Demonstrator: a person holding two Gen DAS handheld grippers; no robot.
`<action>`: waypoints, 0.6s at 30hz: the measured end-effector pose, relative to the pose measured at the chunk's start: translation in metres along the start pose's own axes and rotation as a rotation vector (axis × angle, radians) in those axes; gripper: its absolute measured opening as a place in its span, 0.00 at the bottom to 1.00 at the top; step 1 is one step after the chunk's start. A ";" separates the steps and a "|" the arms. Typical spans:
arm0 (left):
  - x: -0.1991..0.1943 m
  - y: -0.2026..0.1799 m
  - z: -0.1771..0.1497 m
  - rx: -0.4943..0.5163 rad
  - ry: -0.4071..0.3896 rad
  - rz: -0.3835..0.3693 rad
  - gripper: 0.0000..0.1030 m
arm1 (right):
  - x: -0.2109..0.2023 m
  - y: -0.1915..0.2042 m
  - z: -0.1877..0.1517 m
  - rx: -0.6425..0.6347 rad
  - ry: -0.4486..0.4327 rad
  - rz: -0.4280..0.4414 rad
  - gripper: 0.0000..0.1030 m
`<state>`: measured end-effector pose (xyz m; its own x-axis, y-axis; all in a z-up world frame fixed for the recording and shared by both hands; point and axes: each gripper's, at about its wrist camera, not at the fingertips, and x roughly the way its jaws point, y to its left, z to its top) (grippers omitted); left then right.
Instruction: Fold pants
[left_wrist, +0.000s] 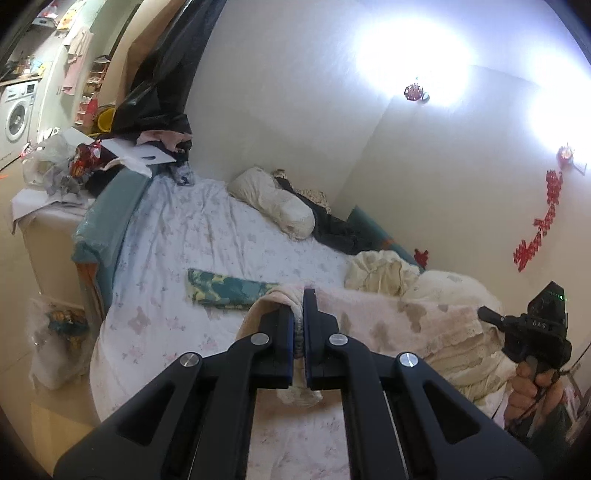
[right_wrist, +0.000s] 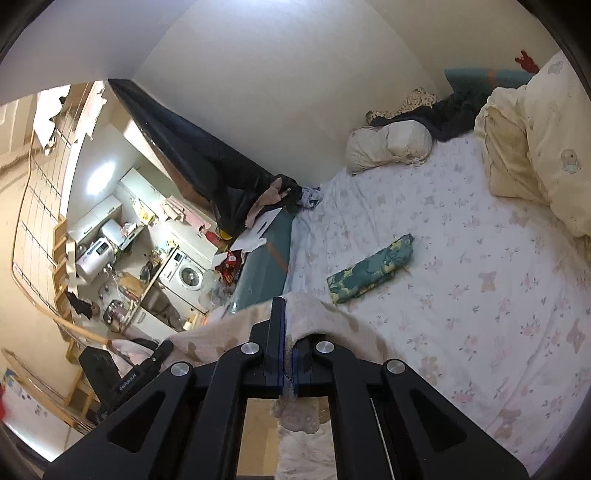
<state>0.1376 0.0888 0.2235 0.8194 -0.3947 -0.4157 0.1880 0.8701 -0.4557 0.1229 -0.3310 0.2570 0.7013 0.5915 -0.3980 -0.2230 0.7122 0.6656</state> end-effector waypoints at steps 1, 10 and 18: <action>0.000 0.005 -0.008 0.000 0.013 -0.003 0.02 | 0.001 -0.005 -0.006 0.001 0.017 -0.005 0.03; 0.038 0.059 -0.190 -0.070 0.568 0.154 0.02 | 0.033 -0.121 -0.155 0.168 0.346 -0.169 0.03; 0.070 0.078 -0.288 0.052 0.845 0.336 0.06 | 0.062 -0.221 -0.283 0.409 0.627 -0.472 0.10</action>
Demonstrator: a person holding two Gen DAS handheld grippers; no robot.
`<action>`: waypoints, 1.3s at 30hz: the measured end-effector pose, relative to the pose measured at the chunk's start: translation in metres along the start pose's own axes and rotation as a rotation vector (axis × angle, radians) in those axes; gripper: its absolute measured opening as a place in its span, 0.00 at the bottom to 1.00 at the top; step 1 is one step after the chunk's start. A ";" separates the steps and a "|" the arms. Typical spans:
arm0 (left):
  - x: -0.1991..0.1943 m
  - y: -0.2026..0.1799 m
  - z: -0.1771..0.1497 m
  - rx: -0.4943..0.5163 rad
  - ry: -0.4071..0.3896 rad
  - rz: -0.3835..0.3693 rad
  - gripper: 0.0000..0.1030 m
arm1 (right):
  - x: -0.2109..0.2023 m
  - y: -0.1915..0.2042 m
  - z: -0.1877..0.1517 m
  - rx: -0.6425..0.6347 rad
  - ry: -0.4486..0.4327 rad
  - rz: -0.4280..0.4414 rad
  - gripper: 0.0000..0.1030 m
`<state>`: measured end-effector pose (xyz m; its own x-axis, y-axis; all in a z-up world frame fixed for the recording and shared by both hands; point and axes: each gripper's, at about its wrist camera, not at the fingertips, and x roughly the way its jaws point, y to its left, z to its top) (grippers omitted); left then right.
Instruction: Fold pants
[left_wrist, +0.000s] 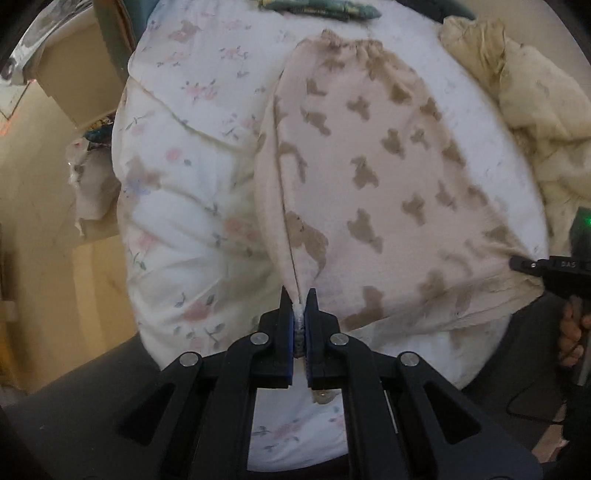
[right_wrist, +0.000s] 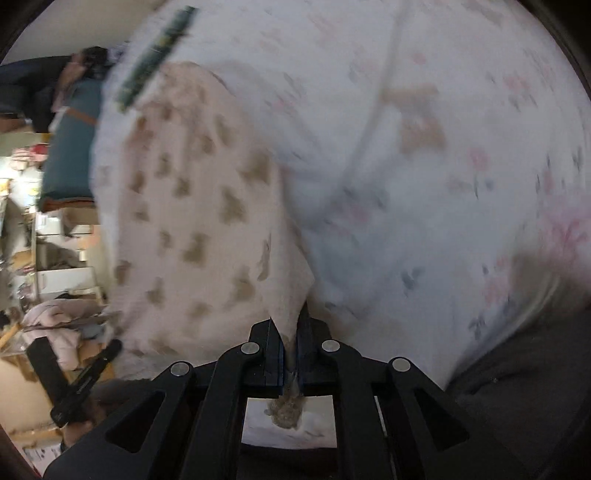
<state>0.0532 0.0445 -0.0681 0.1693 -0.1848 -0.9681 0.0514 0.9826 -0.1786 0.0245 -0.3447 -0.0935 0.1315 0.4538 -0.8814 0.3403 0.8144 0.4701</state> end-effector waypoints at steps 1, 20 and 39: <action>0.000 0.000 0.000 0.003 0.013 0.034 0.06 | 0.000 0.001 -0.001 -0.012 -0.001 -0.036 0.13; 0.084 -0.065 0.004 0.159 0.095 0.110 0.49 | 0.092 0.037 -0.012 -0.219 0.236 -0.069 0.39; 0.073 -0.031 0.000 0.087 0.059 0.283 0.52 | 0.034 -0.007 0.026 -0.012 -0.019 -0.202 0.35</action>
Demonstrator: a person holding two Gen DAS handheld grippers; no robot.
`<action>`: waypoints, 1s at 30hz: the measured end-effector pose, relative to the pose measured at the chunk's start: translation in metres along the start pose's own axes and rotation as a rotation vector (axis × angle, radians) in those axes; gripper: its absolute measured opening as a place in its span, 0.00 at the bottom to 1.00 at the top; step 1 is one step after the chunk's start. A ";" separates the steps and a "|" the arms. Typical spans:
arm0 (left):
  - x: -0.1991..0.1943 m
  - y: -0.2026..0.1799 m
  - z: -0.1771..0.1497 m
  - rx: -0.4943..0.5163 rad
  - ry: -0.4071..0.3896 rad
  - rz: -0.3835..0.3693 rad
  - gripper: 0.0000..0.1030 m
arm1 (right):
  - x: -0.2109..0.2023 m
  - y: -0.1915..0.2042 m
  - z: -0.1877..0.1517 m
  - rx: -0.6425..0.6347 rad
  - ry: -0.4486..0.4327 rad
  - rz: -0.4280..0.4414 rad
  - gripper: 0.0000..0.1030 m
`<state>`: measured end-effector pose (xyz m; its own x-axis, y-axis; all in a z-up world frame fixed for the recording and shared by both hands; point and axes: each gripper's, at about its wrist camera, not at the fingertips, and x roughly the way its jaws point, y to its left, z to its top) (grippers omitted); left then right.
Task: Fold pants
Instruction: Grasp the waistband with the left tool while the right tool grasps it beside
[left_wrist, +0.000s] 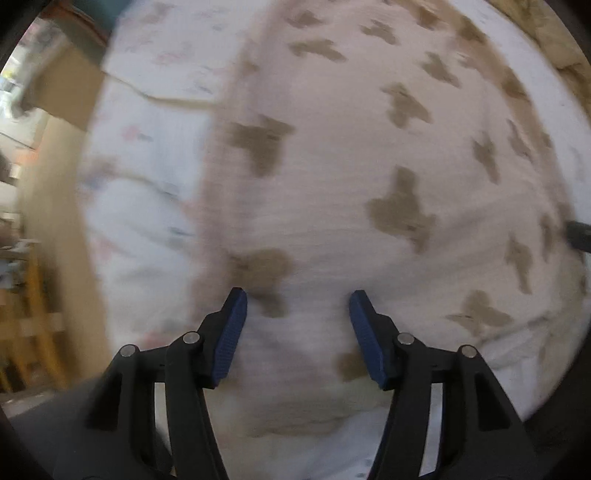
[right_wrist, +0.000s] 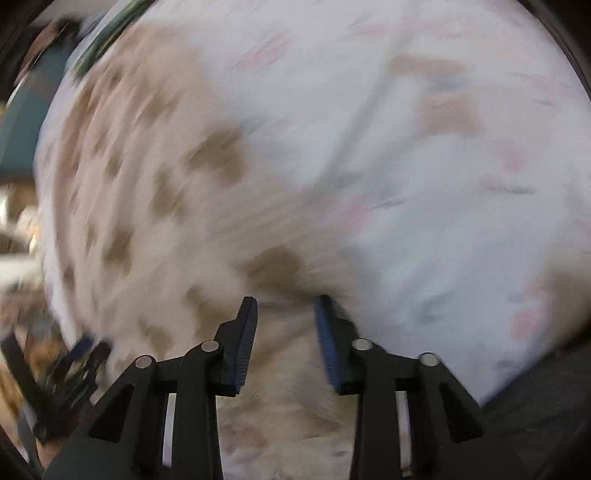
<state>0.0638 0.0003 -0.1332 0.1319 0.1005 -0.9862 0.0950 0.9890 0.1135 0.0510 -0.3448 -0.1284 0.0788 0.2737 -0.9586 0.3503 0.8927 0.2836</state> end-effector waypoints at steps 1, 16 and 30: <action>-0.005 0.003 0.000 -0.014 -0.022 -0.002 0.52 | -0.004 -0.005 0.001 0.026 0.012 0.044 0.36; -0.064 0.066 0.199 -0.097 -0.292 -0.179 0.64 | -0.099 0.093 0.163 -0.311 -0.154 0.386 0.77; 0.038 0.029 0.369 0.126 -0.131 -0.247 0.62 | 0.004 0.189 0.316 -0.496 -0.096 0.226 0.61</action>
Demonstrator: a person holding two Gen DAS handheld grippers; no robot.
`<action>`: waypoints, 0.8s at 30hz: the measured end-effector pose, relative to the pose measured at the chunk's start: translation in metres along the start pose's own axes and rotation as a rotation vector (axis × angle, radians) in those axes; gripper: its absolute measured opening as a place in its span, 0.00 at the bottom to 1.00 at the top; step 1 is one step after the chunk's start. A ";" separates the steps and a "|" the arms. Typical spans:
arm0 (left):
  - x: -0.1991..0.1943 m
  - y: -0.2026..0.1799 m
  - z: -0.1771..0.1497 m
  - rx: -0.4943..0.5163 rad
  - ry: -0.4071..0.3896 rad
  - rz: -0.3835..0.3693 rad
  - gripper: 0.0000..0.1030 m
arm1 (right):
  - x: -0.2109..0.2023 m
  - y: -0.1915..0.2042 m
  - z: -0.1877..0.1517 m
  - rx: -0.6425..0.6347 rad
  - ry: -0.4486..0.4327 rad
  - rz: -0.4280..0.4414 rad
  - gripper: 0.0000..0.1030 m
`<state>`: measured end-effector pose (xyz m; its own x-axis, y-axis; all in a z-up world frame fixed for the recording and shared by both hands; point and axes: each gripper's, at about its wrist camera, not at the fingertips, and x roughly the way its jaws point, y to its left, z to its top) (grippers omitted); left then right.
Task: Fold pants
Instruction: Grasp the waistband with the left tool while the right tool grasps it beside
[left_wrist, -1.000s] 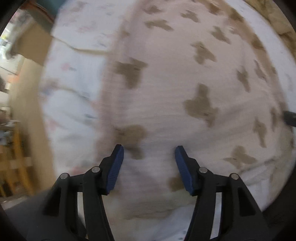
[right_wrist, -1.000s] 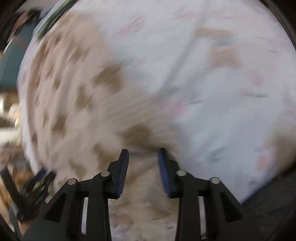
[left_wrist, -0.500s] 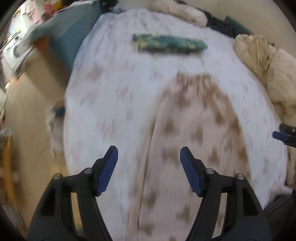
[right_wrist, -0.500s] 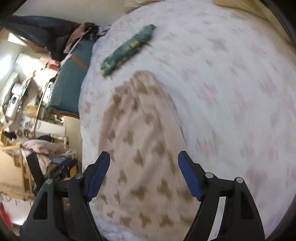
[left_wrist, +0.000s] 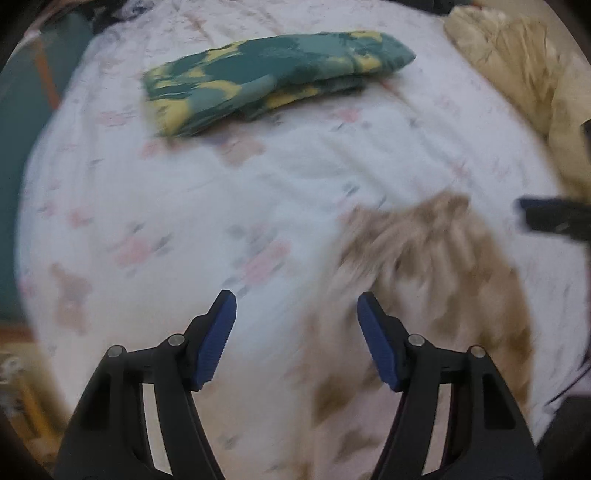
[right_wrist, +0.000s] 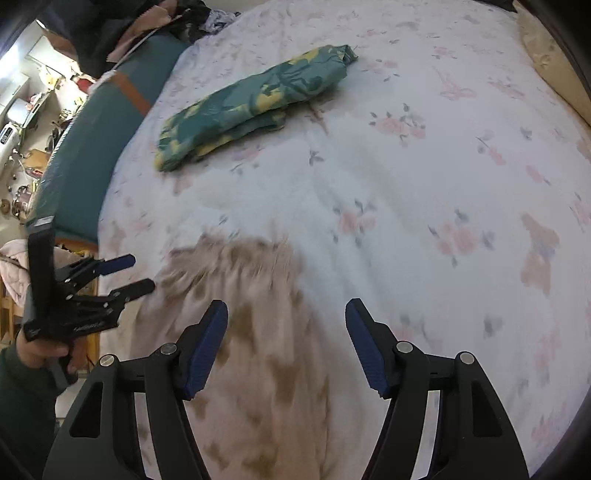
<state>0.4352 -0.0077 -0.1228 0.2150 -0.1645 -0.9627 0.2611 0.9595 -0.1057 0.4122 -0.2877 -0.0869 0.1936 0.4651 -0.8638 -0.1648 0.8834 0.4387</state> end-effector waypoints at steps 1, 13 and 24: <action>0.007 -0.004 0.005 0.001 0.004 -0.016 0.62 | 0.009 -0.001 0.005 0.001 0.010 0.003 0.58; 0.045 -0.032 0.023 0.156 0.019 -0.104 0.06 | 0.049 0.017 0.022 -0.145 0.052 -0.050 0.04; -0.097 -0.067 0.010 0.385 -0.297 -0.033 0.06 | -0.062 0.060 0.020 -0.353 -0.167 -0.036 0.04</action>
<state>0.4060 -0.0579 -0.0194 0.4455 -0.3053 -0.8417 0.5895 0.8075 0.0191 0.4095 -0.2625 -0.0018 0.3555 0.4633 -0.8118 -0.4719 0.8387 0.2719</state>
